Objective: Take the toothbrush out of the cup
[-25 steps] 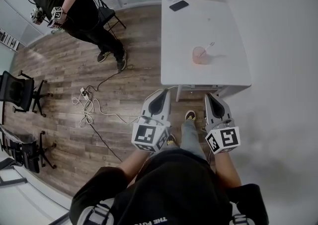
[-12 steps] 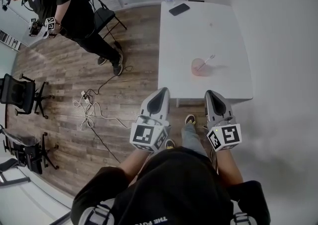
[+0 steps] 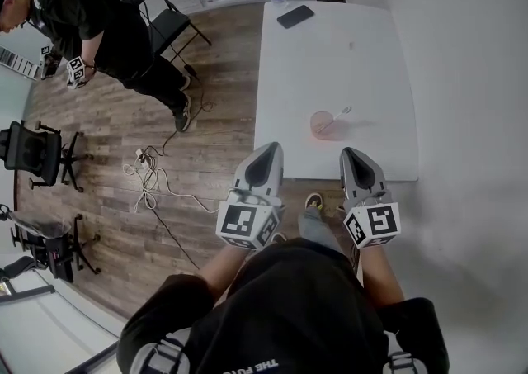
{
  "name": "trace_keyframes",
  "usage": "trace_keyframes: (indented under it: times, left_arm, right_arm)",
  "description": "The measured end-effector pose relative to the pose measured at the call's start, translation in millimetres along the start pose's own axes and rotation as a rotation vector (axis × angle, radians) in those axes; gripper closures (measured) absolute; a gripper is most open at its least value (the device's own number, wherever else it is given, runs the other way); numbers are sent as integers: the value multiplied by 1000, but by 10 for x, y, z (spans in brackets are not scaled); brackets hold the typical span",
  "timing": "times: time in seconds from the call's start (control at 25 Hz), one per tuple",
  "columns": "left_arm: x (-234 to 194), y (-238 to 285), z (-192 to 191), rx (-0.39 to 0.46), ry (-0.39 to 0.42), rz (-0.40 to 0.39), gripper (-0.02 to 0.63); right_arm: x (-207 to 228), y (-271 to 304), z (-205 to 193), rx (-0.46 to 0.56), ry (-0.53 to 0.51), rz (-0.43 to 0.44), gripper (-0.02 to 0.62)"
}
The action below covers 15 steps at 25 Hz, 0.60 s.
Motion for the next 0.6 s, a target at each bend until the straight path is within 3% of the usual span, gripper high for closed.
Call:
trace_keyframes:
  times: [0.6]
  left_arm:
    - [296, 481, -72, -22, 48, 105, 588]
  right_arm:
    - [802, 138, -130, 1, 47, 69, 577]
Point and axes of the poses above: the fingertips, and each gripper's own axes: y forward along the fingers, x to its right, z out of its top, the point moved 10 cm from there along -y, backward along the fingers, and after that the axes turned 6 degrees about z, right-handed, at the moved point
